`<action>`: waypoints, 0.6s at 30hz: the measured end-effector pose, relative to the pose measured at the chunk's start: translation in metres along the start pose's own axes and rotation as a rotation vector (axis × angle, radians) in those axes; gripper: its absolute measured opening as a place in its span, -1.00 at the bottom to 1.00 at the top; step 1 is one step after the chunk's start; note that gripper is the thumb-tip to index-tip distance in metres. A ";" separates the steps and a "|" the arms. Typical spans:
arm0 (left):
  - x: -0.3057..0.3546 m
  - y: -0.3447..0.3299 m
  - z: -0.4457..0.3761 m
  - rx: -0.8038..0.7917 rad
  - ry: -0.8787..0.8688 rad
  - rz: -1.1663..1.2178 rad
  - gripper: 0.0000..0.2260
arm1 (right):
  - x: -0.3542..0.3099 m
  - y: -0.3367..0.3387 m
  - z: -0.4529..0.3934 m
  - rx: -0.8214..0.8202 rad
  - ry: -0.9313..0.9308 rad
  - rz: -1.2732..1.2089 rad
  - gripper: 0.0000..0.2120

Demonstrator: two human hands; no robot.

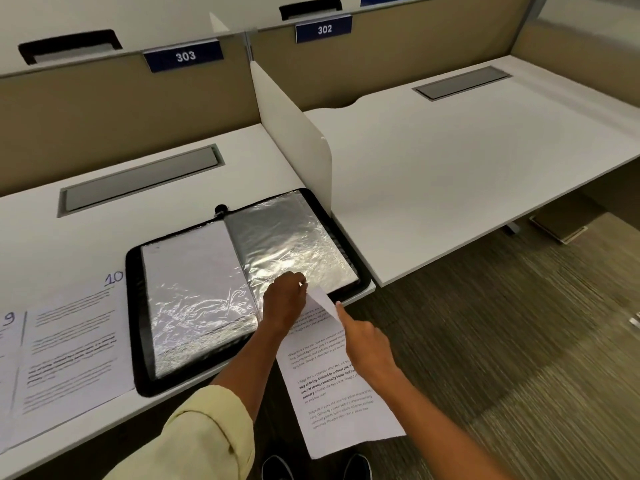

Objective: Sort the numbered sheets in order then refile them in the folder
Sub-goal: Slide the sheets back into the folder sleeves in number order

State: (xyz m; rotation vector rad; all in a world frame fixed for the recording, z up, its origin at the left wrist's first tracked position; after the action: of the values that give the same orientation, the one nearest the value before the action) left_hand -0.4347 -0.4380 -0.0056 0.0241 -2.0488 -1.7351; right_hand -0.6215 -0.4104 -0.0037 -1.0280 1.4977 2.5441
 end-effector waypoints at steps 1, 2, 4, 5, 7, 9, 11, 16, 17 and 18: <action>0.004 0.002 -0.001 0.014 -0.018 0.009 -0.91 | -0.001 -0.003 -0.002 0.006 -0.003 0.059 -0.27; 0.007 0.003 -0.001 0.026 -0.032 0.016 -0.92 | -0.002 -0.005 -0.004 0.011 -0.013 0.109 -0.27; 0.012 0.006 -0.002 0.037 -0.054 0.031 -0.93 | -0.006 -0.008 -0.010 0.018 -0.036 0.196 -0.28; 0.014 0.007 -0.002 0.041 -0.064 0.033 -0.92 | -0.007 -0.009 -0.013 0.019 -0.050 0.231 -0.27; 0.016 0.009 -0.002 0.054 -0.084 0.016 -0.91 | -0.009 -0.010 -0.021 0.020 -0.087 0.303 -0.24; 0.015 0.011 0.000 0.076 -0.097 0.005 -0.90 | -0.008 -0.010 -0.029 -0.007 -0.134 0.340 -0.23; 0.016 0.014 0.002 0.106 -0.117 0.006 -0.90 | -0.008 -0.010 -0.037 -0.037 -0.167 0.338 -0.25; 0.020 0.012 0.006 0.091 -0.156 0.011 -0.92 | 0.002 -0.002 -0.055 -0.054 -0.251 0.120 -0.70; 0.019 0.009 0.007 0.067 -0.160 0.010 -0.91 | 0.006 0.001 -0.057 -0.040 -0.261 0.076 -0.79; 0.015 0.005 0.008 0.039 -0.160 0.008 -0.89 | 0.011 0.003 -0.058 -0.022 -0.273 0.029 -0.83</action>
State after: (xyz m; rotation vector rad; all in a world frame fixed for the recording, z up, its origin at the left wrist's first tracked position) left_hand -0.4499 -0.4340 0.0034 -0.1137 -2.1929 -1.7425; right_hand -0.6000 -0.4611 -0.0259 -0.6310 1.4221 2.5959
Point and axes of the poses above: each hand's wrist, its own z-axis away from the middle knuckle, its own y-axis out of the back of the hand, x = y × z, the point moved 7 cm from there along -z, towards the middle knuckle, and after that the axes turned 10 degrees about -z, right-handed, at the moved point
